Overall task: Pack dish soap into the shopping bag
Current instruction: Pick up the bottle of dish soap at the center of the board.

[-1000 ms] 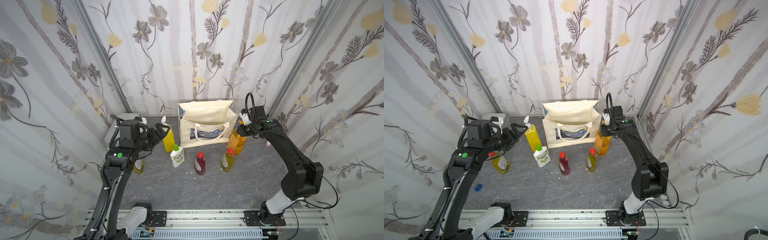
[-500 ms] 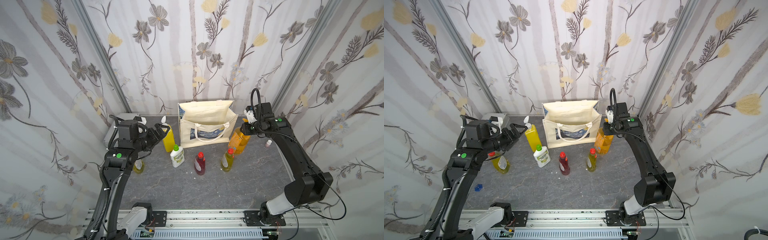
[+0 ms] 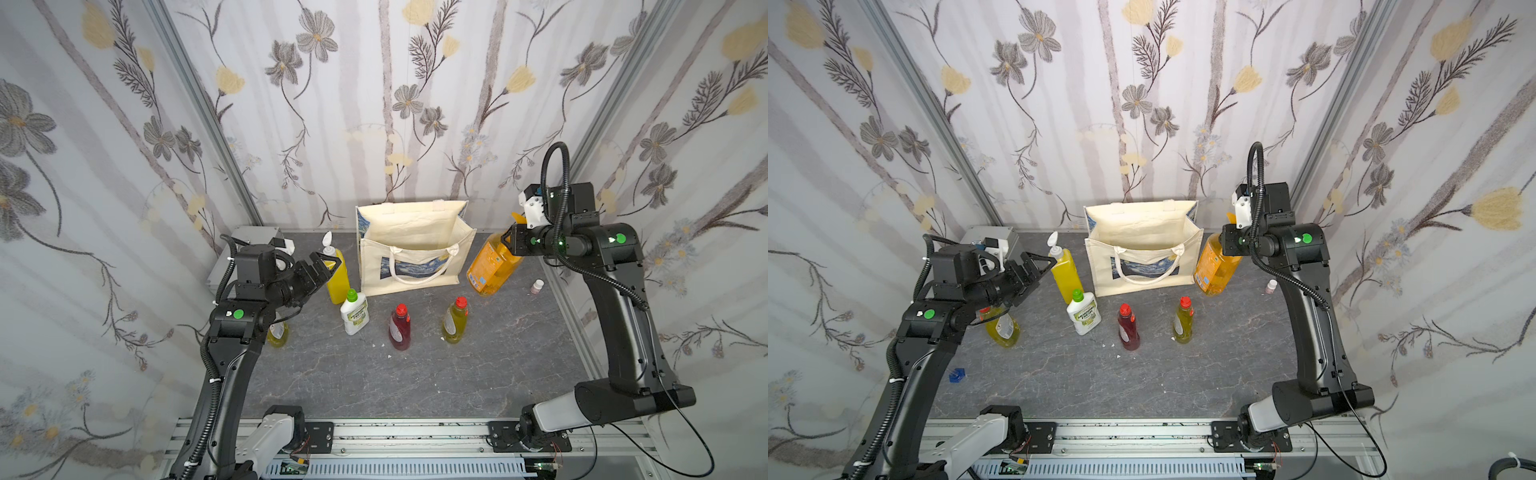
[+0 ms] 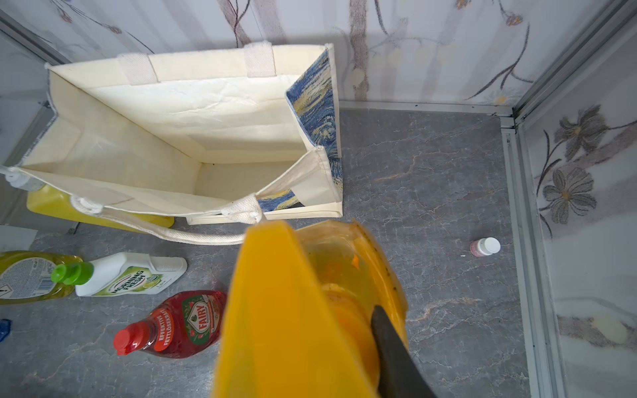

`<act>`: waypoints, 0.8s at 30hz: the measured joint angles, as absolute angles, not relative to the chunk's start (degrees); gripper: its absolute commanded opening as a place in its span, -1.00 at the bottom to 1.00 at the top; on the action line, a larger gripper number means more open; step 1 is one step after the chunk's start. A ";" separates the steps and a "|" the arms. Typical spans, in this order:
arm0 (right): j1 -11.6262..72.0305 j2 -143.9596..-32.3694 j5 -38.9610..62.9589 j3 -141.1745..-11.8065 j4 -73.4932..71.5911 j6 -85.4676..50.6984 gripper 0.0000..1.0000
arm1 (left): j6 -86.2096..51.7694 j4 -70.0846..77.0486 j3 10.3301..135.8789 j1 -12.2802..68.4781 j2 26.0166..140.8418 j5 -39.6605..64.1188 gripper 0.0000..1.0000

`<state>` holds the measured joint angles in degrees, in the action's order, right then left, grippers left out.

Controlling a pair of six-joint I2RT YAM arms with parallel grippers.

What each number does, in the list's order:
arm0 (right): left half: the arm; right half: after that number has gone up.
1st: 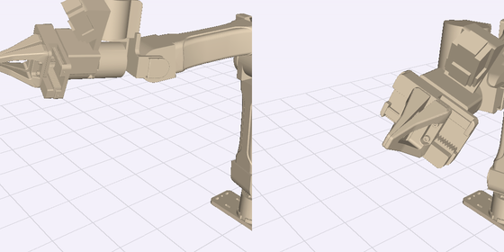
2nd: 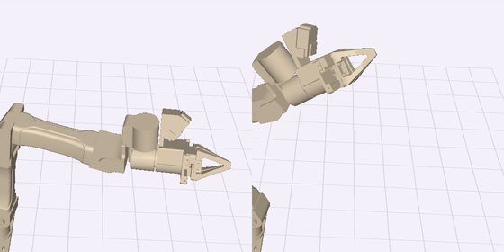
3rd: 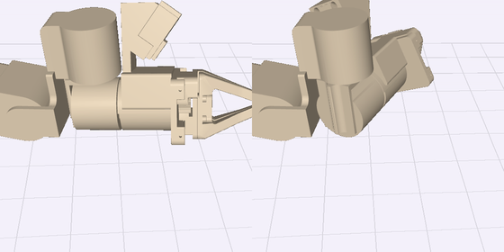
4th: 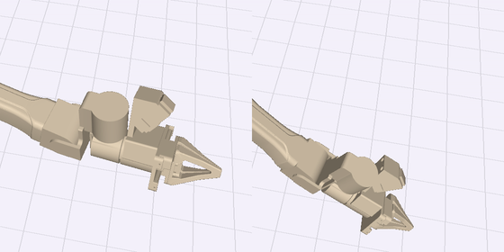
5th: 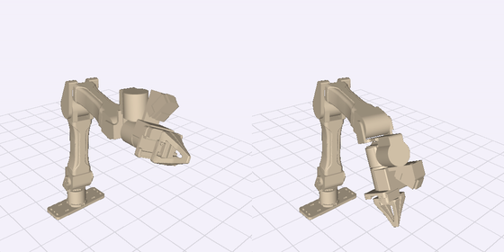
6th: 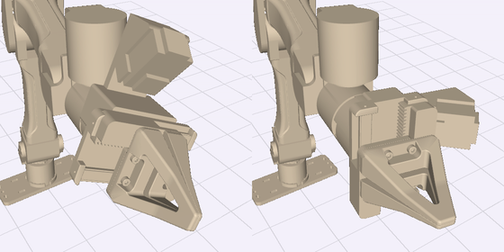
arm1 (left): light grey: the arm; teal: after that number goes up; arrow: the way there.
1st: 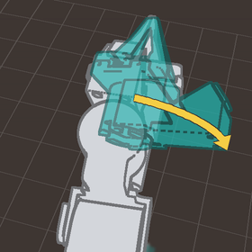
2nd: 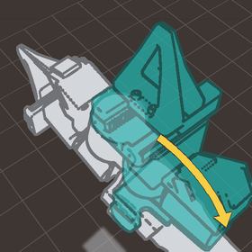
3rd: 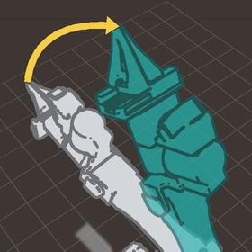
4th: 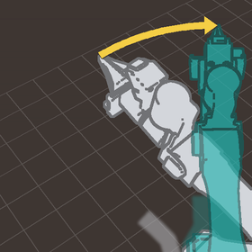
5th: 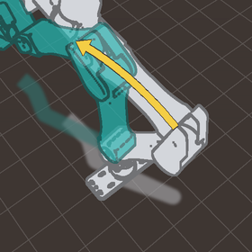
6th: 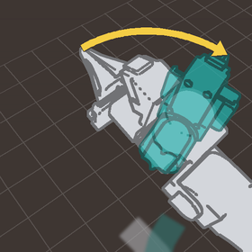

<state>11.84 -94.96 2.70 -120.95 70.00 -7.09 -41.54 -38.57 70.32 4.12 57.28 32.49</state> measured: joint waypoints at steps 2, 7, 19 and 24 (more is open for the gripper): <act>11.97 -96.73 2.48 -126.58 72.62 -7.49 -0.75 | -41.56 -38.11 69.54 4.12 56.90 32.86 1.00; 12.32 -100.14 2.96 -137.56 77.38 -9.85 -0.76 | -41.63 -37.74 67.26 4.12 55.22 33.19 1.00; 12.40 -98.43 6.68 -138.65 72.16 -16.93 -0.76 | -41.58 -38.06 64.55 4.12 53.23 33.19 1.00; 12.43 -98.59 7.38 -138.65 67.88 -18.46 -0.76 | -41.58 -38.06 64.49 4.12 53.23 33.19 1.00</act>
